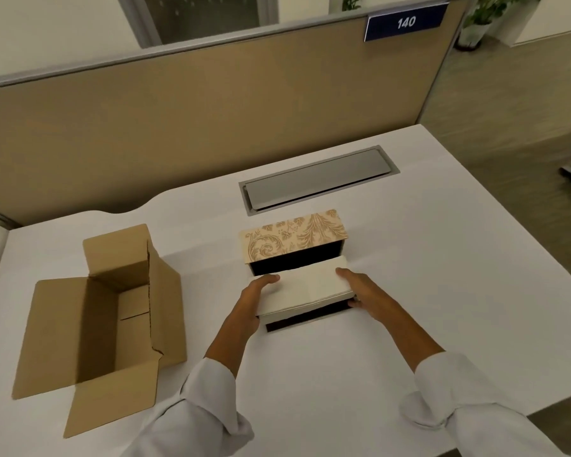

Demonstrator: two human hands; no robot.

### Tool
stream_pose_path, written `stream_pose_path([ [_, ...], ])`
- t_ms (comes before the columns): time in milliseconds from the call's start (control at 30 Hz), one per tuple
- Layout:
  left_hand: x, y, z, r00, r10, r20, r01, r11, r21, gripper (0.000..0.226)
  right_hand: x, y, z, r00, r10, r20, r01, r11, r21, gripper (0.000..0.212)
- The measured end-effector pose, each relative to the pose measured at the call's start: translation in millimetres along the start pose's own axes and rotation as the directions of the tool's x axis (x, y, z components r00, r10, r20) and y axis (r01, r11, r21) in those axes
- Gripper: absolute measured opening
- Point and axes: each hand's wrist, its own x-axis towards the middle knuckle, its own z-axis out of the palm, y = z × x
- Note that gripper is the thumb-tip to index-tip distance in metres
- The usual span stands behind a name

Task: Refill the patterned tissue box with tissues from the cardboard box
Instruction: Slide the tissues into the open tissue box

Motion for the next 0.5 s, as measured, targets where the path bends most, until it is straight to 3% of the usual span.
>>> stream_pose_path([
  [100,6,-2,4,1.000,0.006,-0.016,-0.006,1.000,0.013,0.069,8,0,-3,0.999,-0.023,-0.037,0.018,0.993,-0.120,0.057],
  [233,6,-2,11,0.999,0.041,-0.017,-0.041,0.999,0.011,0.103,12,0,-5,0.994,-0.070,-0.086,0.045,0.963,-0.264,0.063],
  [367,8,-5,12,0.996,0.082,-0.033,-0.081,0.996,0.028,0.090,13,-1,-5,0.990,-0.093,-0.103,0.053,0.939,-0.339,0.065],
  [500,5,-9,13,0.996,0.083,-0.037,-0.082,0.996,0.025,0.090,14,-1,-7,0.989,-0.093,-0.118,0.040,0.919,-0.391,0.065],
])
